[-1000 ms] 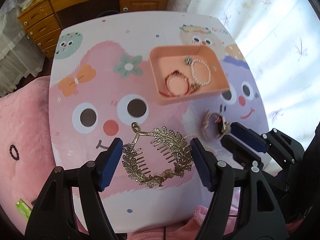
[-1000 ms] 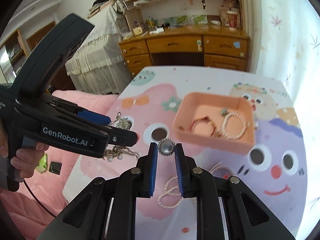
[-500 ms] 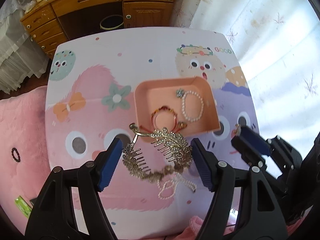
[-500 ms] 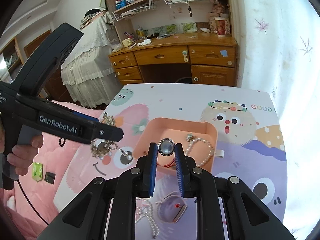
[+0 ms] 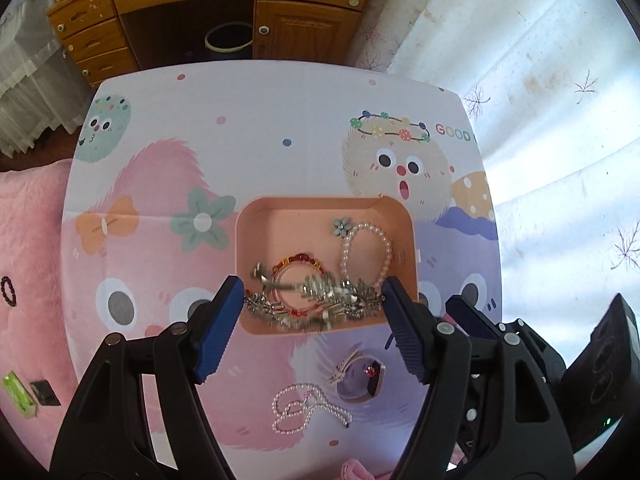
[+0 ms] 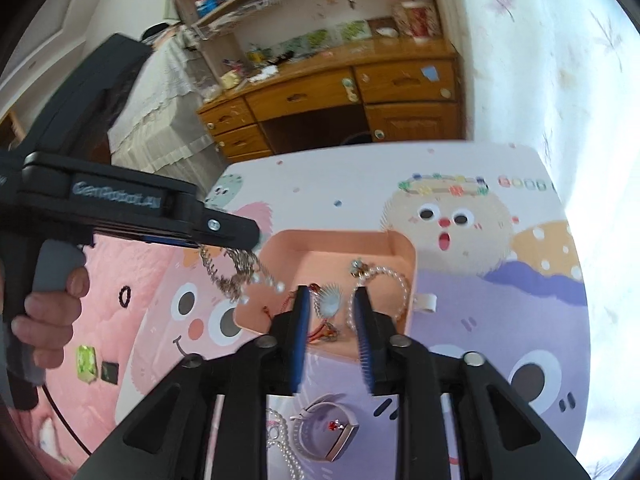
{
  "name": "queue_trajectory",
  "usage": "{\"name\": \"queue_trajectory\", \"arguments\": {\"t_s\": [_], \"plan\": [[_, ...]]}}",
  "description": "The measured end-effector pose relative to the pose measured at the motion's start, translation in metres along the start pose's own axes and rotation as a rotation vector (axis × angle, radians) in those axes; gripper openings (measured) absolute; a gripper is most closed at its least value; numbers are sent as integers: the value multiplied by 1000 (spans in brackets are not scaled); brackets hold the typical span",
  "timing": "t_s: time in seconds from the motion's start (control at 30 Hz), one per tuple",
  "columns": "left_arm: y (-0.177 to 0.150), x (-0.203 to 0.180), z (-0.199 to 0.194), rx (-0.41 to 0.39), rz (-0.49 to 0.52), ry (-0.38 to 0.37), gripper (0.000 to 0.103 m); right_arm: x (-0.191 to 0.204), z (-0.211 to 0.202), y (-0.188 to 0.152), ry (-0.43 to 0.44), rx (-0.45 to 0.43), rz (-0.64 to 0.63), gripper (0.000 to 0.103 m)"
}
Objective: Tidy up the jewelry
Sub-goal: 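Carry the comb and pendant over the pink tray and open both tools, then withdraw both open tools from the tray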
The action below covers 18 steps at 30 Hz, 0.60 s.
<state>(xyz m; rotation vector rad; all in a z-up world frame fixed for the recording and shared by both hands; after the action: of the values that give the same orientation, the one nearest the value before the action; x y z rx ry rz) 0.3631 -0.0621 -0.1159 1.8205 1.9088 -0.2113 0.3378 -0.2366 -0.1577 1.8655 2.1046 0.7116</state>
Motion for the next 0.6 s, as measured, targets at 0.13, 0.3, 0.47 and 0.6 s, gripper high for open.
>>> {"name": "queue_trajectory", "arguments": {"t_s": [0.13, 0.3, 0.47, 0.6], "plan": [[2, 1, 3, 2, 6, -42, 74, -6, 6, -4, -7, 31, 37, 37], [-4, 10, -4, -1, -1, -36, 75, -13, 3, -12, -15, 55, 89, 51], [-24, 17, -15, 3, 23, -50, 75, -15, -13, -24, -26, 64, 173, 69], [-50, 23, -29, 9, 53, -55, 75, -13, -26, -43, -36, 93, 246, 75]]}}
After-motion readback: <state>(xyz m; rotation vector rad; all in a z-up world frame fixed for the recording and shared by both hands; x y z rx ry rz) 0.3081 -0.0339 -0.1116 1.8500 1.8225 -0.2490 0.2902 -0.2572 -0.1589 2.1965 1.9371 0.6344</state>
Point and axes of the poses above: each gripper's, at about its wrist camera, not at the fingertips, and z roughly the way its jaws point, x to its left, y to its top, the point moved 5 cm from there along z, roughly the way its jaws point, and after that the axes turned 15 degrees about -y, right-handed, at the moved point
